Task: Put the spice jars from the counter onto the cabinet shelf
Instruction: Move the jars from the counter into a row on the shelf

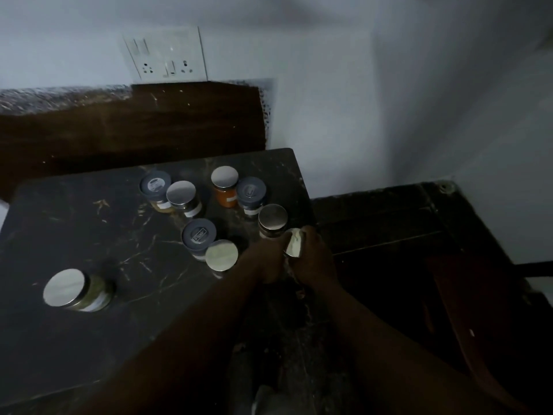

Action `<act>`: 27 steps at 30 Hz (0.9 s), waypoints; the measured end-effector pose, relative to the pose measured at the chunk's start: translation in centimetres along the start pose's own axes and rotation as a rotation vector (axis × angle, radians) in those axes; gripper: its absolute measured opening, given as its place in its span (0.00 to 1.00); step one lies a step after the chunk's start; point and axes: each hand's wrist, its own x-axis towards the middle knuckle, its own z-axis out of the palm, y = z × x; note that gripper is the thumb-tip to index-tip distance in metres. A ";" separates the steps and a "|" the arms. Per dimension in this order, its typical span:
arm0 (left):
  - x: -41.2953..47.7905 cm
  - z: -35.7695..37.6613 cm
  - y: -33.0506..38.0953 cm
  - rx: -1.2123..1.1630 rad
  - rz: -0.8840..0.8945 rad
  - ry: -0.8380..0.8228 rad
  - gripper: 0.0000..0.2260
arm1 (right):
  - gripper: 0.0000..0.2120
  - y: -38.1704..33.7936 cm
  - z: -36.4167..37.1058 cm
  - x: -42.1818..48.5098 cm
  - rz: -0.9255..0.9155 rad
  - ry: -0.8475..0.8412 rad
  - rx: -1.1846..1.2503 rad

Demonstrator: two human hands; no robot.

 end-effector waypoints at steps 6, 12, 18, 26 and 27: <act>-2.3 -2.5 0.7 -0.107 0.129 0.249 0.27 | 0.24 -2.3 -2.5 -1.7 0.028 0.218 0.225; -3.8 -12.3 2.4 -0.026 0.368 0.489 0.29 | 0.21 -10.4 -9.8 -1.4 -0.130 0.416 0.370; -7.0 -25.6 5.0 -0.163 0.628 0.773 0.27 | 0.29 -22.8 -17.9 -1.6 -0.425 0.670 0.432; -9.8 -41.0 11.6 -0.162 0.795 1.063 0.27 | 0.25 -35.3 -31.8 -0.5 -0.679 0.824 0.440; -9.9 -42.9 12.7 -0.154 0.807 1.092 0.27 | 0.25 -36.7 -33.7 -0.1 -0.701 0.825 0.437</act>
